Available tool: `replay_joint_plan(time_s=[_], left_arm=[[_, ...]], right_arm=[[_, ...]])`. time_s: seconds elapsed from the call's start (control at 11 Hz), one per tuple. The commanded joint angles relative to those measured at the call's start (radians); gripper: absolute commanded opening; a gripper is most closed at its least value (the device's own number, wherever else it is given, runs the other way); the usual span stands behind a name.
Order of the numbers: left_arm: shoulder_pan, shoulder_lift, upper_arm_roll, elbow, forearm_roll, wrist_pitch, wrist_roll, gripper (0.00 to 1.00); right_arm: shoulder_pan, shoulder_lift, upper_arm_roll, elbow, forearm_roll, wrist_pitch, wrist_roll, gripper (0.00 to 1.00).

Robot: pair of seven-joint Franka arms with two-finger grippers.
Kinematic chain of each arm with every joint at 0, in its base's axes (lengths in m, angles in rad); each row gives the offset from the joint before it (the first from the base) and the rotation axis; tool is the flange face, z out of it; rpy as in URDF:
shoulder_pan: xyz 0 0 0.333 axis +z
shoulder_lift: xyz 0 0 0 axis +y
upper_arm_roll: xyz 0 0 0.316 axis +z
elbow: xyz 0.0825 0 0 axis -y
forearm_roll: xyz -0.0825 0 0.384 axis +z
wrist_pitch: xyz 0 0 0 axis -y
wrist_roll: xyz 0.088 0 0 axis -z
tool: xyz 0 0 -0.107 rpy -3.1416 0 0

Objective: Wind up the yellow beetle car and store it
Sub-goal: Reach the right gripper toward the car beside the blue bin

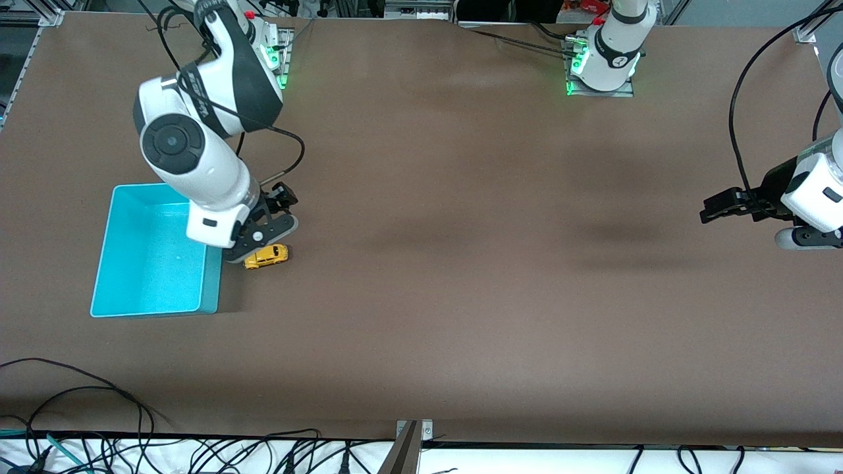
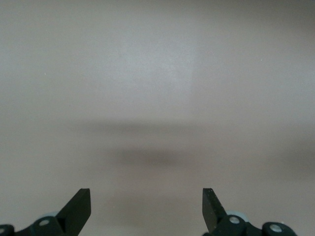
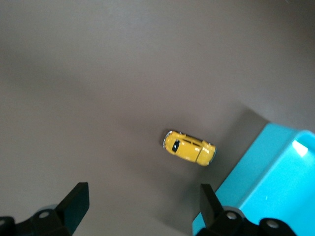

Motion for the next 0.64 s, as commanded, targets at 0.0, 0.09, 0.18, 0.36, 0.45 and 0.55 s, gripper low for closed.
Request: replay_joint_plan(time_s=[0.0, 0.09, 0.18, 0.36, 0.45, 0.55], left_arm=[[0.005, -0.006, 0.001, 0.01, -0.011, -0.002, 0.027, 1.0], [0.002, -0.006, 0.001, 0.013, -0.011, -0.004, 0.027, 1.0], [0.002, -0.006, -0.001, 0.013, -0.011, -0.004, 0.026, 1.0], [0.0, -0.006, -0.001, 0.013, -0.011, -0.004, 0.024, 1.0], [0.0, -0.004, -0.001, 0.013, -0.011, -0.004, 0.024, 1.0], [0.0, -0.004, 0.001, 0.013, -0.01, -0.002, 0.024, 1.0]], right_arm=[[-0.024, 0.079, 0.0, 0.013, 0.045, 0.097, -0.337, 1.0], [-0.047, 0.111, -0.002, 0.015, 0.057, 0.118, -0.457, 1.0], [-0.074, 0.134, -0.003, 0.015, 0.109, 0.136, -0.555, 1.0], [-0.135, 0.187, -0.003, 0.015, 0.177, 0.182, -0.748, 1.0], [-0.157, 0.212, -0.003, 0.015, 0.197, 0.199, -0.85, 1.0], [-0.168, 0.235, -0.005, 0.015, 0.242, 0.202, -0.933, 1.0]])
